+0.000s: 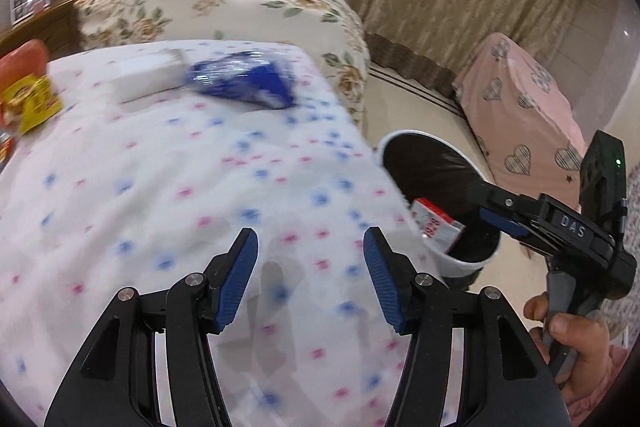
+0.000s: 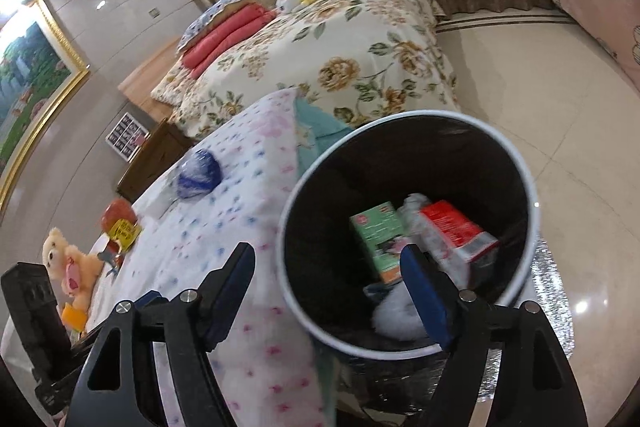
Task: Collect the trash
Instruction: 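Move both grippers back over the bed toward the remaining wrappers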
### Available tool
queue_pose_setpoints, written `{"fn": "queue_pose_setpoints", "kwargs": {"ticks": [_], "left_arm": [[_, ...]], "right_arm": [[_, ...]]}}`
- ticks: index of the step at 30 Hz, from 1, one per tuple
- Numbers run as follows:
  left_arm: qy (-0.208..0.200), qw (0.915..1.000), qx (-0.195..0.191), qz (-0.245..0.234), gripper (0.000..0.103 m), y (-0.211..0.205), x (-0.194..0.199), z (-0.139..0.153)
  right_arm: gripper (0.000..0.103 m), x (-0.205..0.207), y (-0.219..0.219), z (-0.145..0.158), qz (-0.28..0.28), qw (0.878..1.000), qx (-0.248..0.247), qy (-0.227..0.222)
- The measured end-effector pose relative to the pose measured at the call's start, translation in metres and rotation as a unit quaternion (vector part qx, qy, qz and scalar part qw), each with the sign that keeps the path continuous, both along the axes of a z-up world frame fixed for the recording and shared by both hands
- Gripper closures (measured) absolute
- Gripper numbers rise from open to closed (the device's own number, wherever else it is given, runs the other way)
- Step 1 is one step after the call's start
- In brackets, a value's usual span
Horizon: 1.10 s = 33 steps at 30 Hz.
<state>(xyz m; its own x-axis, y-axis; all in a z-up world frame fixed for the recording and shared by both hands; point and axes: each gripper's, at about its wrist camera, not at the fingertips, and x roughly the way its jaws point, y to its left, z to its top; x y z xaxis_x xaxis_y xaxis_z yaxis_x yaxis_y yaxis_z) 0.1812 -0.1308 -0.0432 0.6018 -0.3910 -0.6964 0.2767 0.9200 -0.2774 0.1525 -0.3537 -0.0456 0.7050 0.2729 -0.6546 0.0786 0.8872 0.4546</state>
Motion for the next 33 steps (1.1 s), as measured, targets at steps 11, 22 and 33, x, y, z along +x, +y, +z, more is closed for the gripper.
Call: {"fn": "queue_pose_setpoints", "kwargs": {"ticks": [11, 22, 33], "left_arm": [[0.002, 0.9971, -0.005, 0.076, 0.045, 0.070, -0.008, -0.006], [0.008, 0.9913, -0.009, 0.131, 0.042, 0.124, -0.011, -0.010], [0.006, 0.9822, -0.005, 0.188, 0.039, 0.174, 0.001, -0.009]], "right_arm": [[0.012, 0.013, 0.053, 0.003, 0.053, 0.999, -0.007, -0.002], [0.009, 0.032, 0.099, 0.003, 0.096, 0.995, -0.022, 0.002], [0.009, 0.059, 0.127, 0.002, 0.123, 0.991, -0.045, -0.002]]}}
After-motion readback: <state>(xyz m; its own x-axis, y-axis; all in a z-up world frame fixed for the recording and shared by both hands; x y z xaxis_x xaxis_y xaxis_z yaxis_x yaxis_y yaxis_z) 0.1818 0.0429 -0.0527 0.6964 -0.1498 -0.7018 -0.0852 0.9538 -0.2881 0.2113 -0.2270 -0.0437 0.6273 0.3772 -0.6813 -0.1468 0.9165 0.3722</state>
